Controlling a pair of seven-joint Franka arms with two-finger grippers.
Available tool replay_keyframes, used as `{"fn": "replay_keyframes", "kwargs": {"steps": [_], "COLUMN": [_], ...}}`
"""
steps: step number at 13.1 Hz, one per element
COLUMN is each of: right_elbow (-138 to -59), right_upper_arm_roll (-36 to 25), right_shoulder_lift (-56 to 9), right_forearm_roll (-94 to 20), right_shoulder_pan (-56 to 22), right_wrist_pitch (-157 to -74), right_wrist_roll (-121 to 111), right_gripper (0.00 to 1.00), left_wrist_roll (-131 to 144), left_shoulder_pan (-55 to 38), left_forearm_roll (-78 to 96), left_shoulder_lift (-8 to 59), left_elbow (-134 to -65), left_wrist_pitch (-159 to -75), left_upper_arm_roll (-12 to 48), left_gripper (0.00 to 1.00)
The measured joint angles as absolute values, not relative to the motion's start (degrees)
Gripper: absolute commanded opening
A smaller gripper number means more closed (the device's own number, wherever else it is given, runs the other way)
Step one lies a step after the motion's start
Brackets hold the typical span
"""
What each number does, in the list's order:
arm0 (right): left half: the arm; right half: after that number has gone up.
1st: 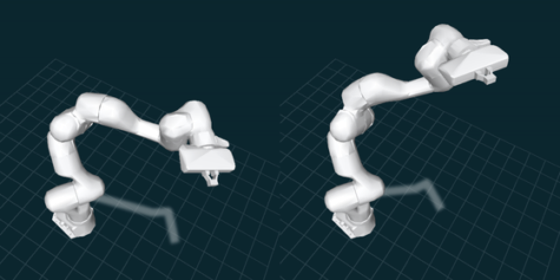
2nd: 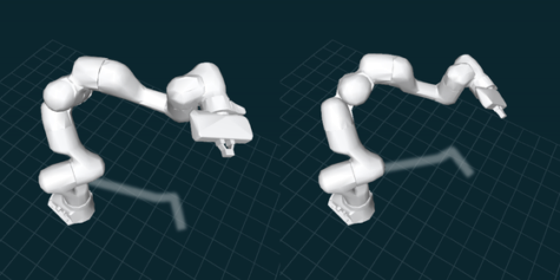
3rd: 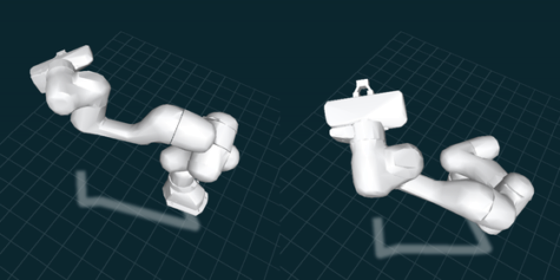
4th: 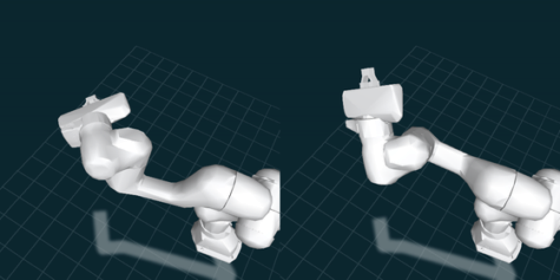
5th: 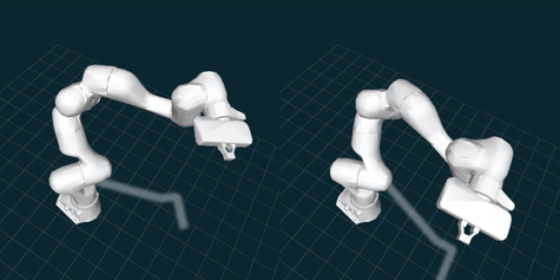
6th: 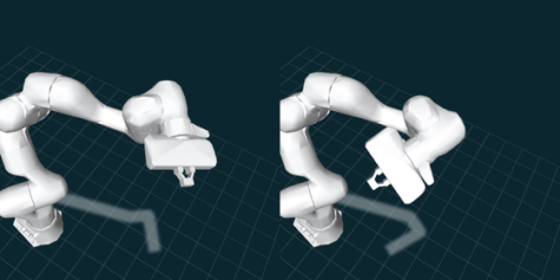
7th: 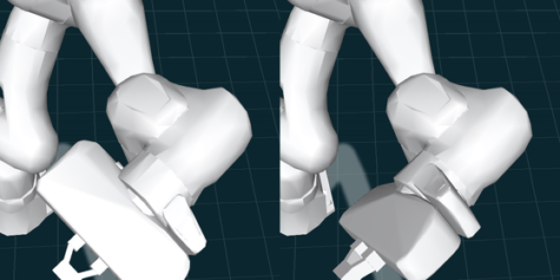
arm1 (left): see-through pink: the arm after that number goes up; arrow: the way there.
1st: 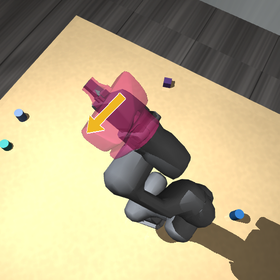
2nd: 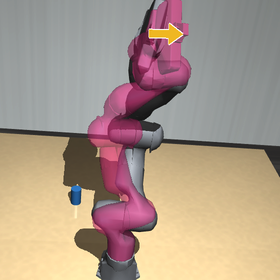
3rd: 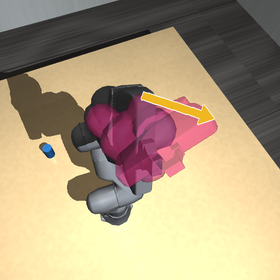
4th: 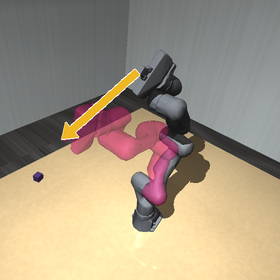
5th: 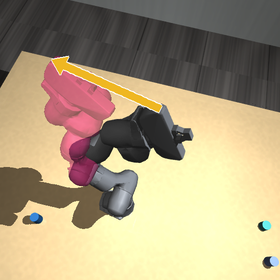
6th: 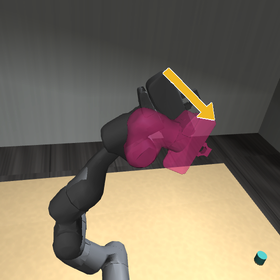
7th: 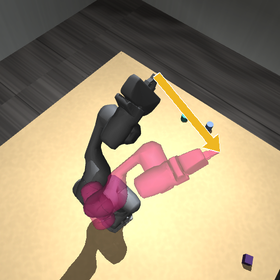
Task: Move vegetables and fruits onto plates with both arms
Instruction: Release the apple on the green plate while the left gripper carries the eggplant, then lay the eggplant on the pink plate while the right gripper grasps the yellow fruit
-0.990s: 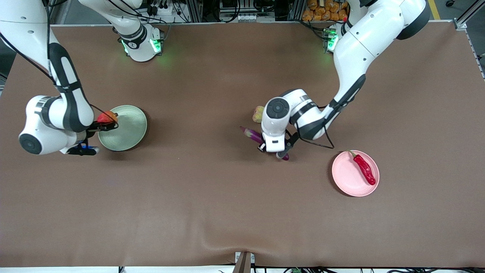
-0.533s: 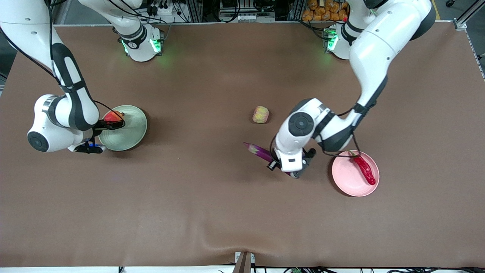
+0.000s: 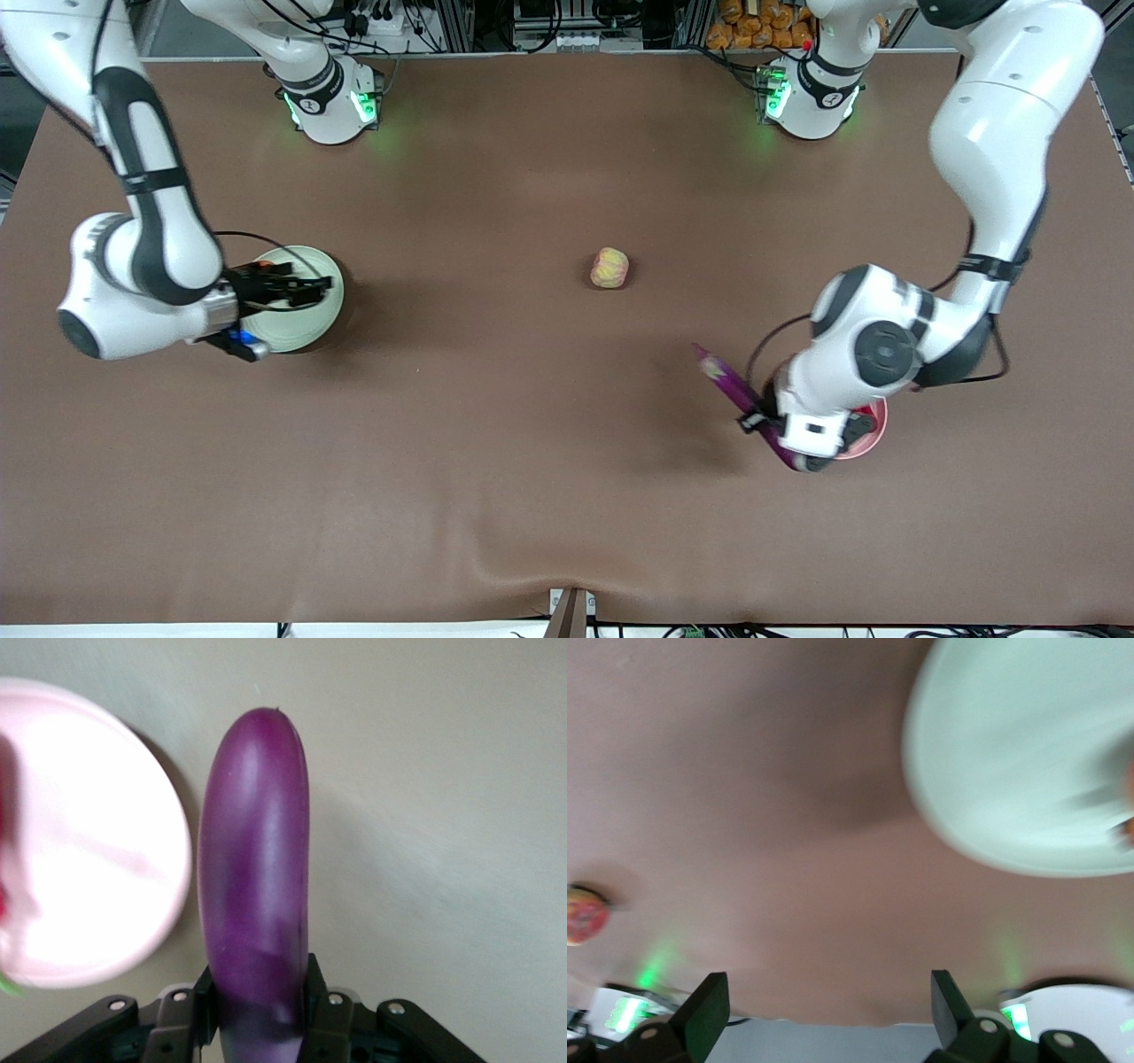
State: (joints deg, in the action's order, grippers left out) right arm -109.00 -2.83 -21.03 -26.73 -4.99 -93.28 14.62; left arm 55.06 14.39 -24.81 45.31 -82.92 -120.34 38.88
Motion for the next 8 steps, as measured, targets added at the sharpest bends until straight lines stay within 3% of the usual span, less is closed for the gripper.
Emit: {"fn": "replay_keyframes", "kwargs": {"steps": [6,8], "right_elbow": [-107.94,-104.58], "right_upper_arm_roll": [-2.46,-2.44], "right_shoulder_lift": [-20.92,-20.88], "right_forearm_roll": [-30.59,-30.71], "right_shoulder_pan": [-25.4,-30.41], "right_wrist_pitch": [-109.87,-111.17], "right_wrist_roll": [42.72,52.19], "right_gripper": [1.0,1.0], "left_wrist_roll": [33.28,31.82], "left_shoulder_pan": [20.79,21.4], "left_forearm_roll": [-24.81,-24.81], "left_shoulder_lift": [45.44,45.7], "left_elbow": [-84.63,-86.44], "left_wrist_pitch": [-119.02,-119.01], "left_upper_arm_roll": [38.77,38.75], "left_gripper": [0.0,0.0]}}
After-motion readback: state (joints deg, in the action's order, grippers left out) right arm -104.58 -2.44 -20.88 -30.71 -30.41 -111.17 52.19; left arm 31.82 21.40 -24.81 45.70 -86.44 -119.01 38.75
